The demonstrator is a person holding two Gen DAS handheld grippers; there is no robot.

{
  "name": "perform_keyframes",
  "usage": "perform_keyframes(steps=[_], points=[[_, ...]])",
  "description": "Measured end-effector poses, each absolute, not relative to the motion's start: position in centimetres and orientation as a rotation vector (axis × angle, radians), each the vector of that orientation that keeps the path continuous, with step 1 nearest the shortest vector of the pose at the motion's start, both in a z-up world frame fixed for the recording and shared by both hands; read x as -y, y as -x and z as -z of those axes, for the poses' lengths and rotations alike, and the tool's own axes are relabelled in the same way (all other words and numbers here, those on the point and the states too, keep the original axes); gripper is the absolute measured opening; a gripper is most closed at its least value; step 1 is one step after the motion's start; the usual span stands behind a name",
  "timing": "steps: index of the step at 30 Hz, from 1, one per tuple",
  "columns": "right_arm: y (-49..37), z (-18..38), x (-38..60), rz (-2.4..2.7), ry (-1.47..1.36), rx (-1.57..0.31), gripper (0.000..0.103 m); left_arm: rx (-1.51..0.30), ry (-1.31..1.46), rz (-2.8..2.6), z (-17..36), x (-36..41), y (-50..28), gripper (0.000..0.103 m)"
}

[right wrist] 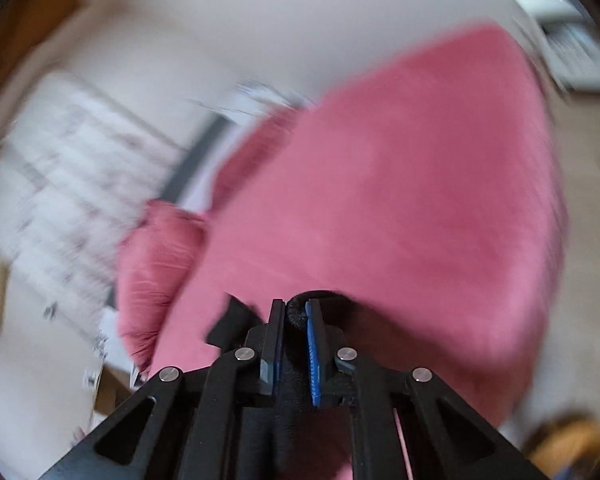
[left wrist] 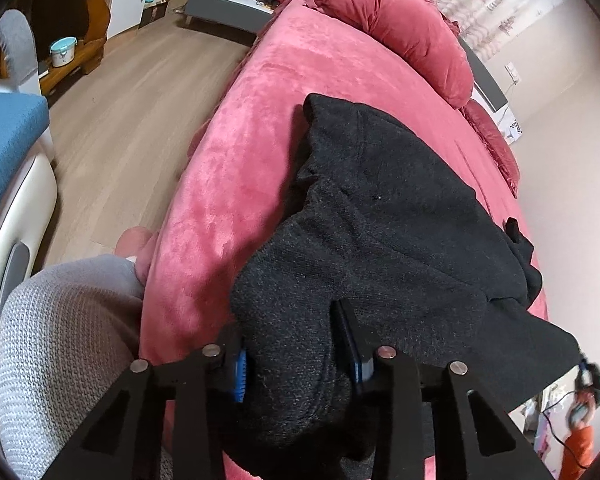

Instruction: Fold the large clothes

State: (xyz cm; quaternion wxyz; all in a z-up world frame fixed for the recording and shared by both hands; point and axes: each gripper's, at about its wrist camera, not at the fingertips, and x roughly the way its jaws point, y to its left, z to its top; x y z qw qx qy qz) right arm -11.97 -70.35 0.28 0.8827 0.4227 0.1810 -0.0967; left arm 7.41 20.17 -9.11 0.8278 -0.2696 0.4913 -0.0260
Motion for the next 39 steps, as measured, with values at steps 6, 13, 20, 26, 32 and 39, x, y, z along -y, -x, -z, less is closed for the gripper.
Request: perform_keyframes(steps=[6,13,20,26,32,39], points=[[13.9,12.3,73.4,0.525,-1.047,-0.684,0.014,-1.072,0.585,0.047,9.7,-20.4,-7.5,0.038],[17.0,16.2,73.1,0.548,-1.289,-0.602,0.035,-1.075,0.596,0.033,9.9,-20.4,-7.5,0.052],[13.8,16.9,71.6,0.527,-1.267,-0.709,0.023,-1.071,0.560,0.036,9.6,-20.0,-7.4,0.045],[14.2,11.5,70.2,0.551,-1.070,-0.566,0.011,-1.059,0.512,0.041,9.1,-19.4,-7.3,0.037],[13.1,15.6,70.0,0.734,-1.069,-0.781,0.023,-1.061,0.506,0.031,9.1,-19.6,-7.3,0.049],[11.3,8.6,63.6,0.876,-0.764,-0.631,0.034,-0.937,0.474,0.011,6.1,-19.7,-6.5,0.065]])
